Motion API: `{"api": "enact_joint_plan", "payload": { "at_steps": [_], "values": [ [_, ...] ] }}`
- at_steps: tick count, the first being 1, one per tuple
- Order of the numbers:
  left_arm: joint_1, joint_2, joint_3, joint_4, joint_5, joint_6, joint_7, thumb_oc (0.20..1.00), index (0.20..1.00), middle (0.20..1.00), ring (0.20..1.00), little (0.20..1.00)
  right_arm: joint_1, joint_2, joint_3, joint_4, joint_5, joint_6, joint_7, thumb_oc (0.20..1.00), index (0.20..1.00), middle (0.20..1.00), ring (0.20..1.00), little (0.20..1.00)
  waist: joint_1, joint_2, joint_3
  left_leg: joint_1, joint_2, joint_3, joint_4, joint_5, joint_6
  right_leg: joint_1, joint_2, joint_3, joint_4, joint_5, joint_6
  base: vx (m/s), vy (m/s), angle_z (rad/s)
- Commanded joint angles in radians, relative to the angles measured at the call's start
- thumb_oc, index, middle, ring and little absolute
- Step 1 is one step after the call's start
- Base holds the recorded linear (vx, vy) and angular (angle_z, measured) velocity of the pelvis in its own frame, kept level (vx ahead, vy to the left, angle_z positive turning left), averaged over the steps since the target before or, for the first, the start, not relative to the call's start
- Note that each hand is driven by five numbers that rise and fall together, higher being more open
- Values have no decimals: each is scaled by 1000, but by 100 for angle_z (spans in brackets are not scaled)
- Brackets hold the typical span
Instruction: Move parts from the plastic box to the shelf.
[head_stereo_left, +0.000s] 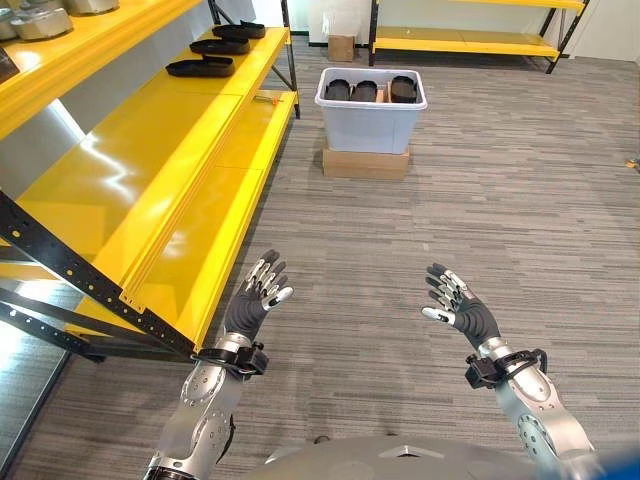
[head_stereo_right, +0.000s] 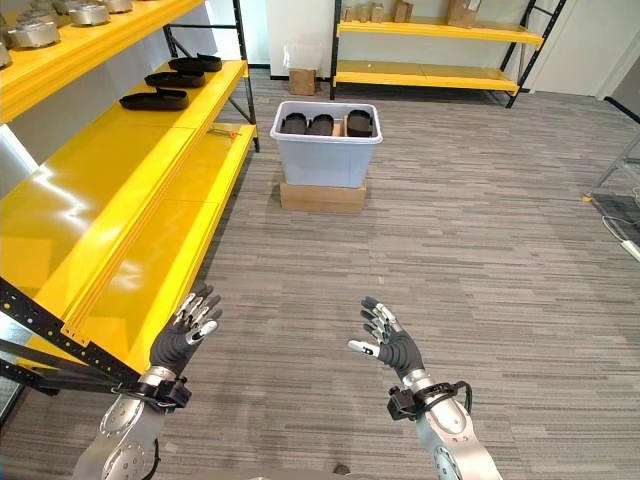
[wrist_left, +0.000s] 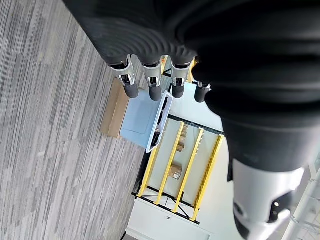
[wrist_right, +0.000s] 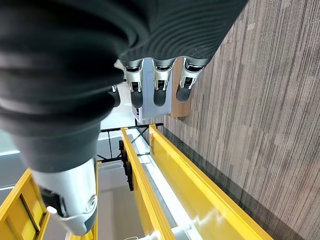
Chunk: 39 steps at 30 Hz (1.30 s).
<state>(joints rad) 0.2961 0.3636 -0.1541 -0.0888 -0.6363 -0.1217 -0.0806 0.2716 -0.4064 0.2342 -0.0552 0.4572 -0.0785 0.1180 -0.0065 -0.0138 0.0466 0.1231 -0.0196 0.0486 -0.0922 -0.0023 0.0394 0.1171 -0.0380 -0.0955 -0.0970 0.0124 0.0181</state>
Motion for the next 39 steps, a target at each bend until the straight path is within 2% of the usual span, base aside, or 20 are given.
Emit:
{"api": "enact_joint_plan", "payload": {
  "at_steps": [1, 28, 39],
  "values": [
    [-42, 20, 9, 49, 32, -60, -4, 1000, 1000, 1000, 1000, 1000, -38, 0, -28, -25, 13, -52, 7, 1000, 1000, 1000, 1000, 1000, 9, -16, -31, 4, 60, -34, 13, -52, -52, -22, -101, -5, 53, 2, 92, 0, 0, 0],
    [-56, 14, 3, 39, 31, -53, -4, 1000, 1000, 1000, 1000, 1000, -48, 7, -20, -6, 18, -39, 5, 1000, 1000, 1000, 1000, 1000, 7, -13, -32, 4, 56, -38, 8, -49, -48, -19, -102, 3, 41, 9, 92, 0, 0, 0],
    [-66, 30, 14, 29, 36, -66, 6, 1000, 1000, 1000, 1000, 1000, -67, 12, -18, 14, 12, -39, 5, 1000, 1000, 1000, 1000, 1000, 20, -23, -11, -32, 17, -50, 60, -77, -13, -61, -139, 20, 102, 17, 112, -13, 78, -1]
  ]
}}
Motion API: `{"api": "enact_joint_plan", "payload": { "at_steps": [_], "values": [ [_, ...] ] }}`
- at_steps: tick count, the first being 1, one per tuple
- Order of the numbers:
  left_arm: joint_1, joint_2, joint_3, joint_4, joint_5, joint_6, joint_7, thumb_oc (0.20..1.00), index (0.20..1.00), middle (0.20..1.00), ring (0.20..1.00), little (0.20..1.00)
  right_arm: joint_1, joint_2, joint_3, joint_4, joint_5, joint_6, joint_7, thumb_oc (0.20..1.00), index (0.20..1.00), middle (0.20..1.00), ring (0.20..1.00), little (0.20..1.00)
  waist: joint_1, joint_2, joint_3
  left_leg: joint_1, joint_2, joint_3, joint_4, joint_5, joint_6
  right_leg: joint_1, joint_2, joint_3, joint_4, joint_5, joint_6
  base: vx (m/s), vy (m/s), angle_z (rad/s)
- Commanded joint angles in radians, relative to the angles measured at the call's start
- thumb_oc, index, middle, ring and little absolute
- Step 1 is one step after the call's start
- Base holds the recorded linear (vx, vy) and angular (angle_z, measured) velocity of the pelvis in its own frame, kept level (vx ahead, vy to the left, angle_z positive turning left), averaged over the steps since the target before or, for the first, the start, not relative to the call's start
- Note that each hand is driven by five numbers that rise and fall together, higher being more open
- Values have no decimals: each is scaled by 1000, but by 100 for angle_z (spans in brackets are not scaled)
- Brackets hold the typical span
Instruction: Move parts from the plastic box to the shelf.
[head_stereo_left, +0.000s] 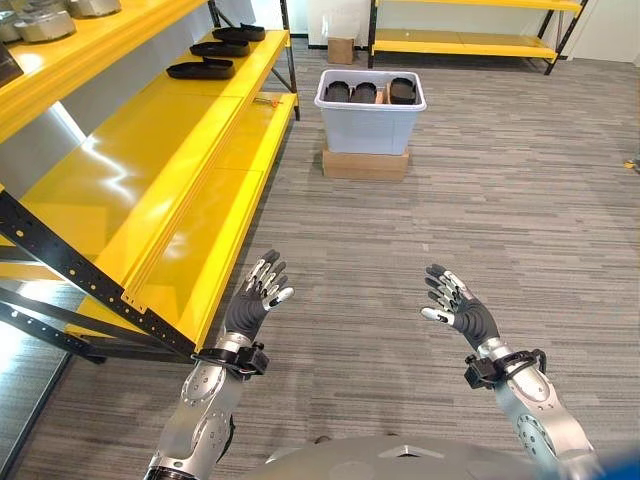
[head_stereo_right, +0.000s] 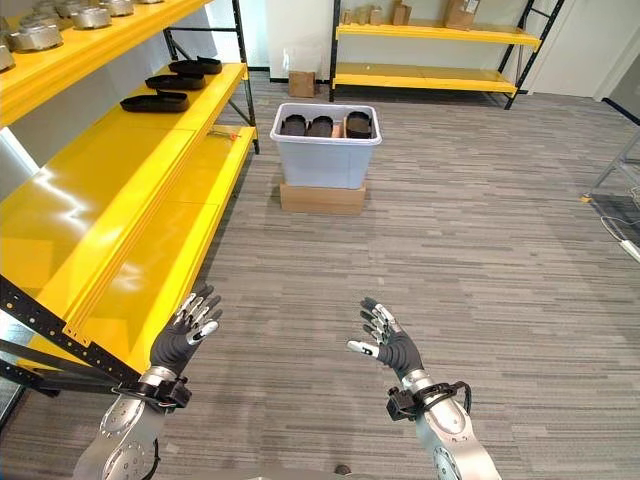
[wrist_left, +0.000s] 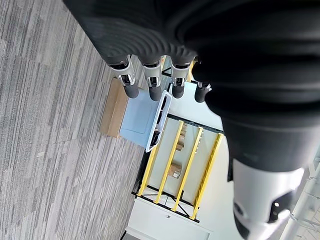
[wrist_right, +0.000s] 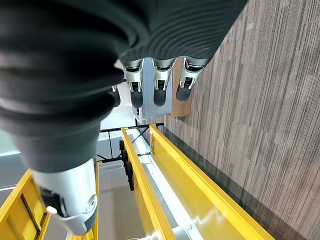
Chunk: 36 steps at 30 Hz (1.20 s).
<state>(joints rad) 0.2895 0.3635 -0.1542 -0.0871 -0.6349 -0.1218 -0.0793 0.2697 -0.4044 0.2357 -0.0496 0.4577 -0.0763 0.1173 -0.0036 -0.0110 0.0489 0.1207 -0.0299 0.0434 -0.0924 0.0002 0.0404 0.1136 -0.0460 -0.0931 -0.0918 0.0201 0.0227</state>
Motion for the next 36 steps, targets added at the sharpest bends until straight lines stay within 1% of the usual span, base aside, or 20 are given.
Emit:
{"api": "enact_joint_plan", "payload": {
  "at_steps": [1, 3, 5, 6, 7, 9, 10, 12, 13, 14, 15, 17, 19, 21, 23, 24, 25, 27, 32, 36],
  "values": [
    [-55, 36, 18, 25, 41, -68, 3, 1000, 1000, 1000, 1000, 1000, -67, 12, -20, 12, 9, -39, 9, 1000, 1000, 1000, 1000, 1000, 21, -25, -6, -37, 10, -50, 78, -93, 5, -83, -149, 27, 142, 9, 118, -6, 132, 1],
    [-52, 37, 22, 24, 42, -68, 4, 1000, 1000, 1000, 1000, 1000, -63, 16, -23, 11, 7, -39, 10, 1000, 1000, 1000, 1000, 1000, 22, -24, -4, -38, 3, -52, 83, -97, 12, -94, -157, 29, 168, 10, 123, 6, 178, -2],
    [-54, 45, 26, 24, 49, -68, 4, 1000, 1000, 1000, 1000, 1000, -38, 30, -34, 12, 17, -39, 10, 1000, 1000, 1000, 1000, 1000, 14, -22, 12, -37, -15, -72, 104, -109, 33, -146, -176, 39, 309, 30, 127, 8, 217, -4],
    [-56, 46, 24, 27, 56, -68, 6, 1000, 1000, 1000, 1000, 1000, -29, 37, -39, 14, 21, -40, 9, 1000, 1000, 1000, 1000, 1000, 9, -22, 22, -38, -21, -80, 113, -111, 40, -177, -181, 53, 378, 65, 125, -11, 106, 3],
    [-56, 46, 24, 27, 56, -68, 6, 1000, 1000, 1000, 1000, 1000, -30, 37, -39, 14, 21, -40, 9, 1000, 1000, 1000, 1000, 1000, 10, -23, 21, -40, -23, -79, 115, -112, 41, -182, -183, 55, 383, 64, 126, -19, 115, 24],
    [-73, 50, 21, 34, 61, -67, 16, 1000, 1000, 1000, 1000, 1000, -18, 44, -43, 16, 24, -43, 6, 1000, 1000, 1000, 1000, 1000, -2, -17, 45, -41, -33, -96, 137, -118, 52, -247, -181, 81, 519, 133, 115, -19, 145, 37],
    [-87, 55, 20, 32, 65, -69, 21, 1000, 1000, 1000, 1000, 1000, -6, 44, -48, 10, 40, -47, 13, 1000, 1000, 1000, 1000, 1000, -13, -5, 68, -39, -33, -106, 160, -126, 62, -298, -172, 87, 628, 174, 104, -8, 132, 33],
    [-89, 57, 20, 28, 70, -69, 21, 1000, 1000, 1000, 1000, 1000, -4, 39, -53, 7, 37, -45, 15, 1000, 1000, 1000, 1000, 1000, -14, 0, 75, -42, -32, -104, 180, -136, 67, -325, -169, 72, 679, 158, 98, 46, 99, 41],
    [-90, 59, 19, 30, 81, -64, 16, 1000, 1000, 1000, 1000, 1000, 3, 37, -61, -1, 36, -46, 14, 1000, 1000, 1000, 1000, 1000, -17, 3, 80, -35, -37, -105, 195, -154, 66, -341, -161, 42, 679, 125, 95, 90, 65, 42],
    [-89, 59, 19, 29, 81, -64, 16, 1000, 1000, 1000, 1000, 1000, 3, 37, -61, -1, 36, -46, 14, 1000, 1000, 1000, 1000, 1000, -19, 3, 80, -34, -36, -107, 196, -156, 66, -338, -161, 39, 680, 123, 94, 191, 45, 12],
    [-82, 57, 17, 34, 85, -63, 10, 1000, 1000, 1000, 1000, 1000, 3, 34, -64, 5, 38, -45, 14, 1000, 1000, 1000, 1000, 1000, -29, 5, 77, -15, -43, -112, 198, -172, 64, -368, -140, 18, 631, 86, 90, 120, 12, 5],
    [-75, 53, 23, 32, 80, -63, 10, 1000, 1000, 1000, 1000, 1000, 0, 31, -64, 10, 51, -46, 14, 1000, 1000, 1000, 1000, 1000, -32, 6, 78, 2, -45, -113, 200, -189, 60, -376, -140, 1, 581, 77, 88, 195, -25, 2],
    [-63, 29, 39, 35, 54, -73, 15, 1000, 1000, 1000, 1000, 1000, -8, 28, -67, 5, 55, -51, 11, 1000, 1000, 1000, 1000, 1000, -40, -6, 81, 52, -50, -111, 203, -234, 45, -416, -160, -17, 415, 100, 109, 268, -97, 0],
    [-59, 21, 39, 37, 51, -76, 15, 1000, 1000, 1000, 1000, 1000, -5, 27, -69, 5, 57, -52, 10, 1000, 1000, 1000, 1000, 1000, -46, -3, 83, 76, -41, -116, 203, -251, 36, -409, -151, -20, 361, 107, 115, 209, -90, 1],
    [-59, 1, 35, 47, 43, -83, 19, 1000, 1000, 1000, 1000, 1000, -10, 27, -65, 7, 45, -51, 1, 1000, 1000, 1000, 1000, 1000, -63, -7, 78, 141, -28, -122, 193, -286, 17, -428, -151, -10, 254, 160, 145, 358, -150, 10],
    [-59, 0, 35, 47, 43, -83, 19, 1000, 1000, 1000, 1000, 1000, -10, 27, -65, 7, 45, -51, 1, 1000, 1000, 1000, 1000, 1000, -62, -5, 78, 143, -26, -122, 192, -286, 16, -426, -149, -11, 253, 161, 145, 488, -250, -4],
    [-67, -8, 21, 53, 36, -84, 8, 1000, 1000, 1000, 1000, 1000, -3, 23, -67, -2, 43, -51, 6, 1000, 1000, 1000, 1000, 1000, -72, -11, 50, 160, 3, -121, 212, -298, -5, -392, -126, 3, 250, 140, 128, 371, -224, 14],
    [-82, -11, 8, 56, 21, -88, 11, 1000, 1000, 1000, 1000, 1000, -13, 13, -75, 1, 47, -57, 0, 1000, 1000, 1000, 1000, 1000, -78, -3, 44, 145, 21, -129, 247, -299, -10, -406, -103, -3, 284, 121, 114, 326, -213, 36],
    [-115, -3, -15, 61, 4, -90, 19, 1000, 1000, 1000, 1000, 1000, -40, 0, -87, 0, 64, -75, -17, 1000, 1000, 1000, 1000, 1000, -96, 8, 34, 145, 83, -128, 272, -288, -29, -470, -53, -15, 423, 34, 78, 198, -134, 20],
    [-124, 6, -10, 58, -5, -99, 25, 1000, 1000, 1000, 1000, 1000, -42, -7, -90, 1, 73, -77, -15, 1000, 1000, 1000, 1000, 1000, -107, 12, 22, 167, 125, -122, 250, -245, -43, -506, -19, -18, 509, -30, 56, 197, -125, 13]
  ]
}}
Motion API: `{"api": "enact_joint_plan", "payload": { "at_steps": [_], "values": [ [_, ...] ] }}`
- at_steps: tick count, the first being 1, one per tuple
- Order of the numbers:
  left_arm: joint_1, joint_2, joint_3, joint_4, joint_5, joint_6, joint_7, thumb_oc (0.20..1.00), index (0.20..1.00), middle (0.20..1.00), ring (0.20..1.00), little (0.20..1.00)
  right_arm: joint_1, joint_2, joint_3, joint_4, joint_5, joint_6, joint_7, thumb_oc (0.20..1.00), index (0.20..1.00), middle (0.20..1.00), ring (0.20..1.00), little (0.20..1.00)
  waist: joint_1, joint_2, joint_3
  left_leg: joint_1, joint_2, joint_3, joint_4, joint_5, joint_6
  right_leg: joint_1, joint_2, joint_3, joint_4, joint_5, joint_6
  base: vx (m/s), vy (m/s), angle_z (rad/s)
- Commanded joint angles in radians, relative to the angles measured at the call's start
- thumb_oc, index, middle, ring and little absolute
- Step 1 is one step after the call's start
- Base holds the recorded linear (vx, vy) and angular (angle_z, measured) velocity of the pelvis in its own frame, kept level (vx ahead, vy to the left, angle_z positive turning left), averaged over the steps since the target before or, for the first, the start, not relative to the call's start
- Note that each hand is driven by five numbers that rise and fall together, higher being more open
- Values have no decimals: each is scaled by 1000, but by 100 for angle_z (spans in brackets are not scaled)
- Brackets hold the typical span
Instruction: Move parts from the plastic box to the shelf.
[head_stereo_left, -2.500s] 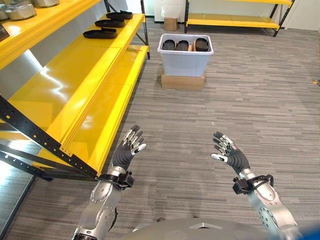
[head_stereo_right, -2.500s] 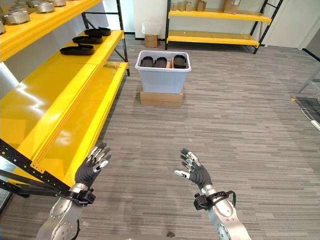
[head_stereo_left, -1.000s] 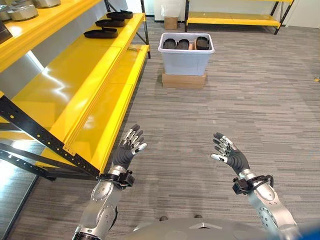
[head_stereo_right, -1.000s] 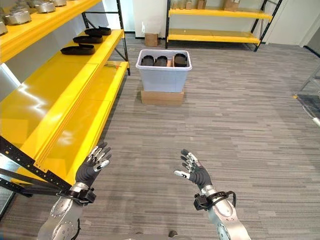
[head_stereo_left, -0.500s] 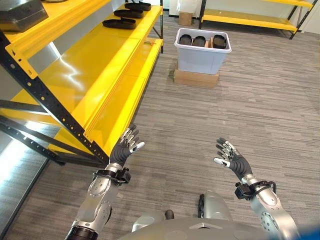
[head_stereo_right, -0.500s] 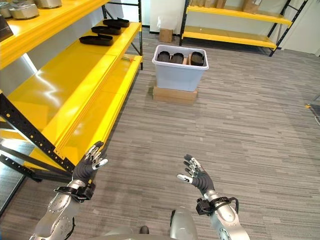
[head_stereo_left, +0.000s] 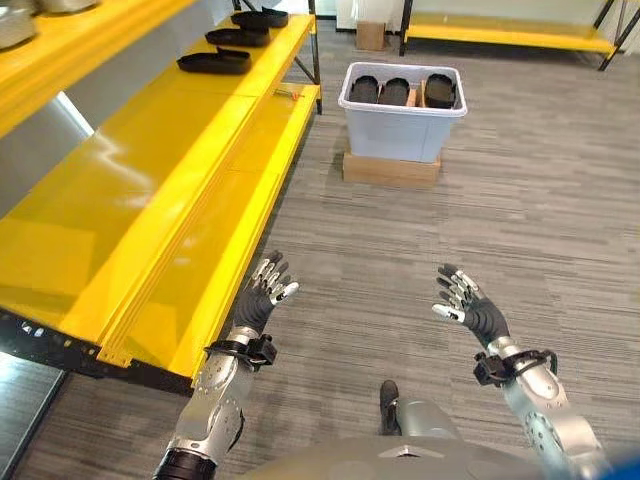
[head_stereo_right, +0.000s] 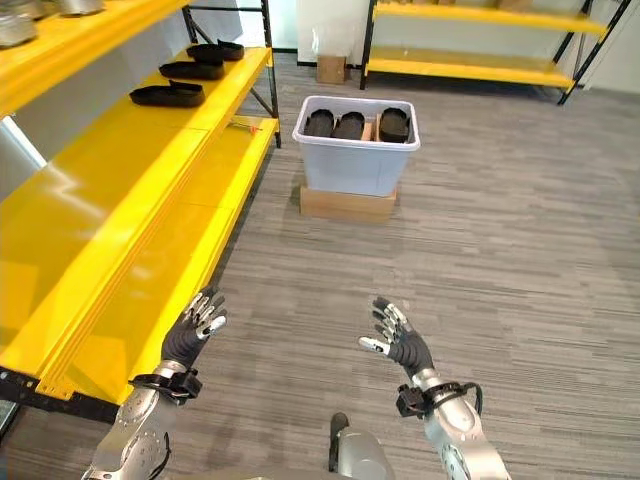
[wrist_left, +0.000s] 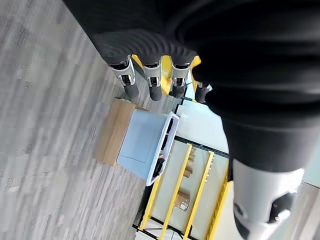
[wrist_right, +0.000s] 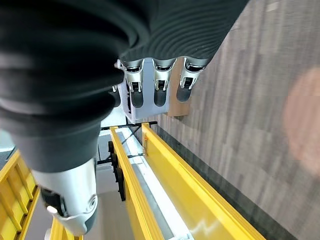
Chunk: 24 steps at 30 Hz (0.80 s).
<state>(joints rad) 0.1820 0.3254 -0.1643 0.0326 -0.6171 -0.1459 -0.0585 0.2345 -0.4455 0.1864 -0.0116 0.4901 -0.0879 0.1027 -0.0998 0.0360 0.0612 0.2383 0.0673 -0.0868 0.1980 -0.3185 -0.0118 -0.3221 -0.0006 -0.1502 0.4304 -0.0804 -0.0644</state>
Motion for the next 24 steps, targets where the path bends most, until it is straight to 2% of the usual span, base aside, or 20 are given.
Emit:
{"api": "enact_joint_plan", "payload": {
  "at_steps": [1, 2, 3, 5, 7, 8, 9, 11, 12, 13, 14, 15, 17, 18, 22, 23, 24],
  "values": [
    [-17, 44, 0, -61, -23, -76, 4, 1000, 1000, 1000, 1000, 1000, -7, 34, -41, -37, 41, -65, -1, 1000, 1000, 1000, 1000, 1000, -10, -35, 9, 49, 28, 9, -42, 74, 8, -71, -64, 39, -12, 69, 142, 201, -125, -7],
    [-13, 35, 5, -61, -46, -75, 5, 1000, 1000, 1000, 1000, 1000, -10, 26, -47, -38, 48, -70, 2, 1000, 1000, 1000, 1000, 1000, -14, -31, -5, 54, 44, 12, -37, 124, -4, -67, -46, 41, -5, 45, 128, 307, -226, -6],
    [-13, 30, 13, -68, -45, -82, 5, 1000, 1000, 1000, 1000, 1000, -14, 18, -70, -45, 43, -75, -4, 1000, 1000, 1000, 1000, 1000, -11, -26, -8, 7, 61, 15, 79, 257, -30, -24, -17, 46, -24, 11, 95, 355, -306, -11],
    [-20, 34, 9, -71, -59, -85, 8, 1000, 1000, 1000, 1000, 1000, -16, 20, -81, -44, 51, -83, -11, 1000, 1000, 1000, 1000, 1000, -1, -51, 3, -141, 44, 0, 342, 417, -37, 36, -5, 60, -71, 5, 54, 190, -293, -23],
    [-30, 39, 1, -76, -72, -85, 8, 1000, 1000, 1000, 1000, 1000, -18, 9, -86, -51, 58, -92, -19, 1000, 1000, 1000, 1000, 1000, 29, -89, 45, -275, 9, -27, 566, 465, -20, 103, -1, 80, -111, 7, 18, 124, -278, -23],
    [-32, 39, 1, -76, -73, -83, 7, 1000, 1000, 1000, 1000, 1000, -18, 5, -87, -52, 56, -94, -20, 1000, 1000, 1000, 1000, 1000, 43, -102, 61, -322, -10, -23, 626, 444, -6, 129, -1, 88, -126, 7, 11, 173, -214, -38],
    [-32, 36, -1, -80, -72, -84, 8, 1000, 1000, 1000, 1000, 1000, -17, 6, -89, -60, 54, -94, -23, 1000, 1000, 1000, 1000, 1000, 58, -108, 73, -379, -31, -11, 651, 392, 5, 158, -6, 97, -144, 6, 11, 219, -133, -36],
    [-20, 30, -1, -83, -70, -88, 12, 1000, 1000, 1000, 1000, 1000, -13, 7, -94, -53, 56, -98, -35, 1000, 1000, 1000, 1000, 1000, 85, -109, 84, -503, -76, 12, 625, 327, 11, 222, -11, 123, -184, 2, 21, 240, -41, -11],
    [-11, 28, 0, -86, -71, -90, 12, 1000, 1000, 1000, 1000, 1000, -12, 11, -96, -54, 55, -99, -41, 1000, 1000, 1000, 1000, 1000, 98, -108, 89, -556, -86, 23, 572, 315, 12, 251, -11, 131, -199, 2, 25, 158, -1, -22],
    [-11, 28, 0, -87, -71, -90, 12, 1000, 1000, 1000, 1000, 1000, -12, 11, -96, -54, 55, -99, -41, 1000, 1000, 1000, 1000, 1000, 98, -111, 87, -557, -89, 25, 567, 319, 12, 250, -14, 132, -201, 4, 25, 280, 20, -70],
    [8, 31, 9, -94, -74, -92, 1, 1000, 1000, 1000, 1000, 1000, -10, 15, -101, -49, 43, -105, -39, 1000, 1000, 1000, 1000, 1000, 115, -113, 87, -583, -62, 44, 418, 329, 8, 296, -11, 140, -225, -13, 35, 544, 124, -62],
    [23, 35, 10, -83, -52, -95, -2, 1000, 1000, 1000, 1000, 1000, -3, 26, -99, -36, 18, -108, -38, 1000, 1000, 1000, 1000, 1000, 141, -97, 83, -601, -34, 13, 127, 405, -15, 359, 6, 160, -232, -54, 48, 662, 161, -53],
    [20, 33, 4, -74, -49, -91, -5, 1000, 1000, 1000, 1000, 1000, 3, 36, -95, -34, 13, -104, -37, 1000, 1000, 1000, 1000, 1000, 142, -92, 79, -583, -14, 16, 23, 461, -30, 401, 3, 167, -233, -71, 61, 557, 201, -59],
    [22, 25, -2, -68, -73, -76, -29, 1000, 1000, 1000, 1000, 1000, 28, 60, -85, -39, 8, -88, -6, 1000, 1000, 1000, 1000, 1000, 139, -83, 43, -516, -50, -17, -22, 426, -6, 428, -13, 182, -204, -82, 83, 552, 241, -64],
    [23, 37, 2, -90, -60, -77, -37, 1000, 1000, 1000, 1000, 1000, 51, 79, -83, -51, 15, -75, 20, 1000, 1000, 1000, 1000, 1000, 127, -98, 0, -506, -96, 32, 24, 363, 22, 462, -68, 186, -217, -42, 113, 334, 148, -39],
    [23, 37, 2, -91, -60, -77, -37, 1000, 1000, 1000, 1000, 1000, 51, 79, -83, -51, 15, -75, 20, 1000, 1000, 1000, 1000, 1000, 127, -98, -1, -508, -97, 32, 27, 362, 23, 462, -68, 186, -218, -42, 113, 261, 109, -5],
    [22, 44, 4, -88, -60, -78, -35, 1000, 1000, 1000, 1000, 1000, 48, 79, -80, -53, 14, -74, 21, 1000, 1000, 1000, 1000, 1000, 131, -104, -16, -511, -113, 42, 55, 329, 35, 477, -88, 182, -231, -24, 122, 224, 103, 9]
  ]
}}
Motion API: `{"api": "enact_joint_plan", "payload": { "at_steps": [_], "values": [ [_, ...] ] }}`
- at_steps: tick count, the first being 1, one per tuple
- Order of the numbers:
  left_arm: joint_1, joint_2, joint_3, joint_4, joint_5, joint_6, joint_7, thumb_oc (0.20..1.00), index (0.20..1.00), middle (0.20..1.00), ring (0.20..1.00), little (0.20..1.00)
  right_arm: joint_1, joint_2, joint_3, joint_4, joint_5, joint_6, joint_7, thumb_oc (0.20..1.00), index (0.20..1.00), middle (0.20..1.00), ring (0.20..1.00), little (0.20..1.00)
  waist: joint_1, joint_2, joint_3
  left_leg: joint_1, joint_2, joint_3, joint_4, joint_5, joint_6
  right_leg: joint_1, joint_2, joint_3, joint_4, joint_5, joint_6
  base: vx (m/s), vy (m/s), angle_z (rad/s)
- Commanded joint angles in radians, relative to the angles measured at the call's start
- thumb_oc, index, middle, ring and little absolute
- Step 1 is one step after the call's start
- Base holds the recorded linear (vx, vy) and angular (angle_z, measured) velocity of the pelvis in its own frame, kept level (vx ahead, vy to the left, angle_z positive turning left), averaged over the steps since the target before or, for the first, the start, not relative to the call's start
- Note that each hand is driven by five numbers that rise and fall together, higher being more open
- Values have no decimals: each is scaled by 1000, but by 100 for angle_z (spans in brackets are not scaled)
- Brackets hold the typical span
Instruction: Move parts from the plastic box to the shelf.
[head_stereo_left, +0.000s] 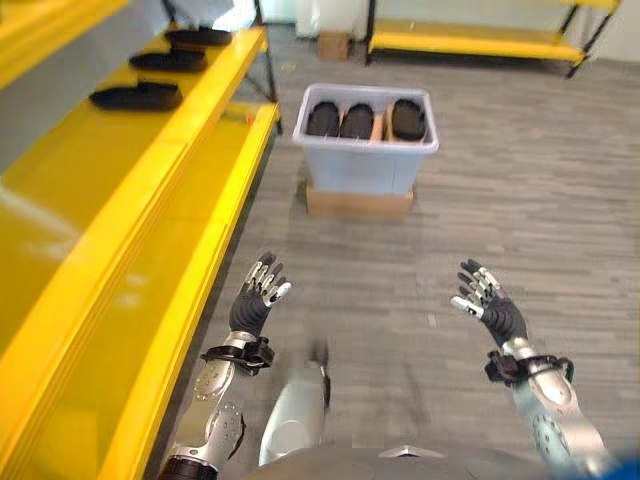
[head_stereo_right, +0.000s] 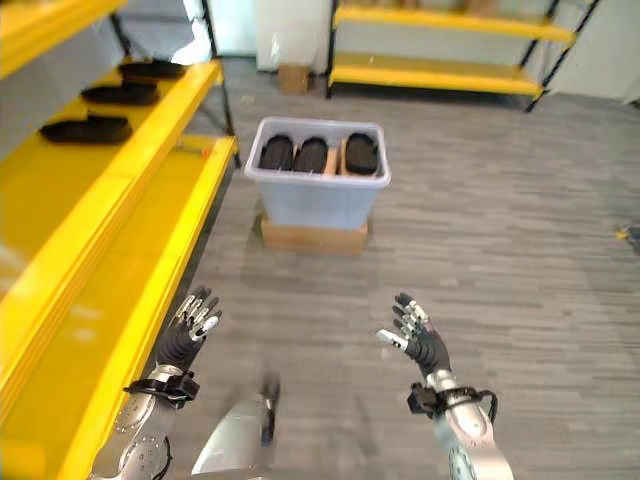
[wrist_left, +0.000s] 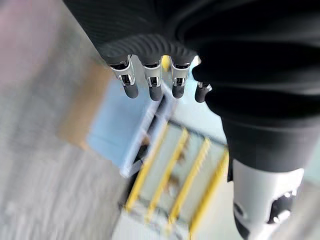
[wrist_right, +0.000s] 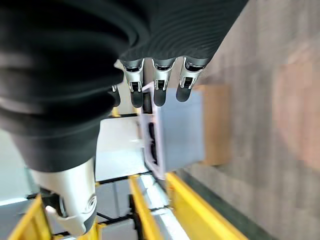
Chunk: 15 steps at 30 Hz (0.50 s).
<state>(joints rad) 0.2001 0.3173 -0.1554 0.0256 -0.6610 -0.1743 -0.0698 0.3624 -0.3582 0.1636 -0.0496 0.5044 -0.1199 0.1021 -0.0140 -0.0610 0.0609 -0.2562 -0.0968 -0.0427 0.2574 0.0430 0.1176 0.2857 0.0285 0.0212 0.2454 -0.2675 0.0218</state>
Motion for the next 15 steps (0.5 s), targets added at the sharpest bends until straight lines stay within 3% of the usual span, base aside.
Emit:
{"api": "enact_joint_plan", "payload": {
  "at_steps": [1, 4, 6, 8, 9, 10, 11, 12, 13, 15],
  "values": [
    [3, 54, -3, -87, -17, -50, -20, 1000, 1000, 1000, 1000, 1000, -85, -8, -53, -18, -2, -41, 23, 1000, 1000, 1000, 1000, 1000, 47, -11, -19, -22, 41, 5, 18, -54, -88, -125, -130, 10, -48, 180, 44, 223, 103, 6],
    [-1, 57, -2, -82, -14, -48, -12, 1000, 1000, 1000, 1000, 1000, -93, -4, -45, -17, -4, -40, 22, 1000, 1000, 1000, 1000, 1000, 51, -16, -28, -17, 29, 16, 45, -92, -71, -130, -149, 15, -26, 200, 58, 194, 109, 0],
    [-15, 45, -17, -59, -63, -33, -6, 1000, 1000, 1000, 1000, 1000, -119, 3, -21, -25, -19, -42, 27, 1000, 1000, 1000, 1000, 1000, 55, -17, -27, 33, 6, 33, 51, -141, -32, -185, -166, 29, 154, 316, 91, 187, 155, 6],
    [-21, 59, -16, -72, -38, -33, -6, 1000, 1000, 1000, 1000, 1000, -124, 15, -8, -25, -22, -42, 31, 1000, 1000, 1000, 1000, 1000, 50, 1, -15, 98, 0, 23, 15, -153, -11, -265, -156, 19, 320, 413, 98, 120, 132, -7],
    [-21, 59, -16, -72, -38, -32, -6, 1000, 1000, 1000, 1000, 1000, -124, 15, -8, -24, -22, -42, 31, 1000, 1000, 1000, 1000, 1000, 51, 0, -14, 98, -1, 25, 15, -153, -11, -267, -157, 21, 324, 411, 98, 92, 126, -4],
    [-21, 65, -13, -85, -27, -35, -3, 1000, 1000, 1000, 1000, 1000, -127, 18, 0, -25, -24, -41, 30, 1000, 1000, 1000, 1000, 1000, 46, 11, -2, 127, 0, 24, 4, -156, -1, -298, -163, 9, 399, 455, 100, 136, 174, 16],
    [-23, 77, -18, -86, -30, -34, -3, 1000, 1000, 1000, 1000, 1000, -130, 13, 14, -28, -22, -42, 32, 1000, 1000, 1000, 1000, 1000, 31, 42, 25, 174, 16, 10, -26, -151, 12, -388, -146, -21, 527, 439, 89, 203, 214, 17],
    [-22, 79, -18, -89, -22, -32, -3, 1000, 1000, 1000, 1000, 1000, -125, 14, 15, -27, -24, -43, 32, 1000, 1000, 1000, 1000, 1000, 26, 52, 30, 196, 18, 9, -37, -155, 13, -420, -155, -46, 554, 408, 85, 242, 166, 18],
    [-18, 78, -14, -92, -13, -31, -6, 1000, 1000, 1000, 1000, 1000, -122, 18, 15, -29, -23, -41, 33, 1000, 1000, 1000, 1000, 1000, 21, 57, 34, 220, 19, 7, -44, -162, 12, -449, -185, -79, 538, 369, 71, 240, 60, 34],
    [-13, 76, -11, -85, -21, -33, -5, 1000, 1000, 1000, 1000, 1000, -116, 15, 20, -34, -10, -39, 34, 1000, 1000, 1000, 1000, 1000, 4, 57, 37, 261, 15, -13, -54, -167, 0, -500, -179, -103, 433, 317, 57, 246, -27, 33]
  ]
}}
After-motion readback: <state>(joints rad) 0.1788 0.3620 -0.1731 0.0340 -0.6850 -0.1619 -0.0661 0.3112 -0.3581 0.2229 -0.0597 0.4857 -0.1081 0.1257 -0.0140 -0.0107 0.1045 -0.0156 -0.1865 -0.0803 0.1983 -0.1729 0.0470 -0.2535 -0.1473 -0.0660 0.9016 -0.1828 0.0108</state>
